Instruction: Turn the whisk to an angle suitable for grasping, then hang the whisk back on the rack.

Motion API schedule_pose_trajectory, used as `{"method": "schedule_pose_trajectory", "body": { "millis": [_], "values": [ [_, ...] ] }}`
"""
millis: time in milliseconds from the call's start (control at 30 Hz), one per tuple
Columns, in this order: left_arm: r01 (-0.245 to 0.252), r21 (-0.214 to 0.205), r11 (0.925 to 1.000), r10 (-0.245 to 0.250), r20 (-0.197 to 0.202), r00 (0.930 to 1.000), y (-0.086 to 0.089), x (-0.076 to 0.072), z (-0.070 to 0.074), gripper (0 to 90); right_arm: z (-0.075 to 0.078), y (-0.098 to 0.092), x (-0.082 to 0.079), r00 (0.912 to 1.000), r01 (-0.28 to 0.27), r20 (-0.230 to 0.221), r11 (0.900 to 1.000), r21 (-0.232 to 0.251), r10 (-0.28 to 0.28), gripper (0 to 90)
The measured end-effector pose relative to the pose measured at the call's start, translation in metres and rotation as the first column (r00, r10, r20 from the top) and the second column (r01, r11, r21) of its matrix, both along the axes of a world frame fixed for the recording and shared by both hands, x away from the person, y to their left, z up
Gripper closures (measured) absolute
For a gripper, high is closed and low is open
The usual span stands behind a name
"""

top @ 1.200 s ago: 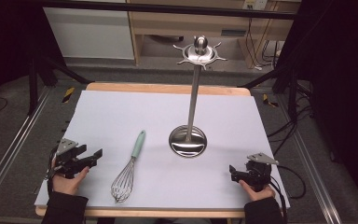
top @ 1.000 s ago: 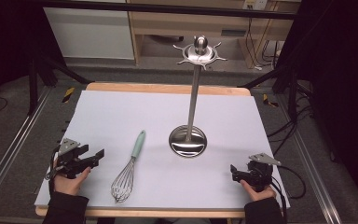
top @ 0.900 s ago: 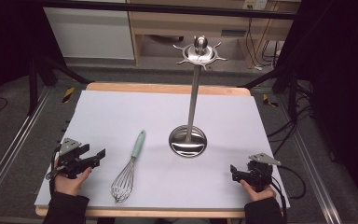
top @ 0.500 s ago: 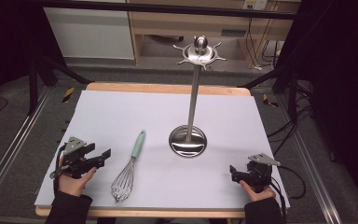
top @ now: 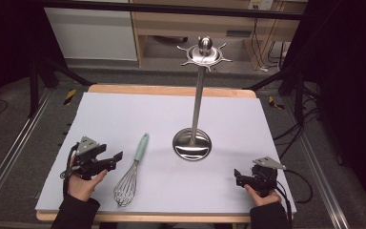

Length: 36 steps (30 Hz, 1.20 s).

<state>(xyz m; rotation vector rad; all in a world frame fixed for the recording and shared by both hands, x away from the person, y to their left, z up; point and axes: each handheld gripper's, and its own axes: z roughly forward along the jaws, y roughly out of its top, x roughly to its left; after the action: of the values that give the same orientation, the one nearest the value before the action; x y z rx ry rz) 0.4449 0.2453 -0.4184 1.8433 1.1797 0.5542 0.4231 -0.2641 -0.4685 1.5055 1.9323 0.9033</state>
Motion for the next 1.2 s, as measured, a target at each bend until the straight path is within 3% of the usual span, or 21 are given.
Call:
{"method": "schedule_pose_trajectory", "body": {
  "millis": [467, 1200],
  "values": [
    [0.036, 0.012, 0.9993, -0.036, 0.009, 0.9993, -0.020, 0.002, 0.013, 27.6, 0.000, 0.001, 0.002, 1.0000, -0.004, 0.000, 1.0000, -0.006, 0.004, 7.8],
    [0.045, 0.053, 0.9976, -0.045, 0.001, 0.9990, -0.047, 0.027, 0.038, 27.3, 0.000, 0.003, 0.003, 0.9999, -0.016, 0.000, 0.9995, -0.026, 0.016, 7.8]
  ]
}}
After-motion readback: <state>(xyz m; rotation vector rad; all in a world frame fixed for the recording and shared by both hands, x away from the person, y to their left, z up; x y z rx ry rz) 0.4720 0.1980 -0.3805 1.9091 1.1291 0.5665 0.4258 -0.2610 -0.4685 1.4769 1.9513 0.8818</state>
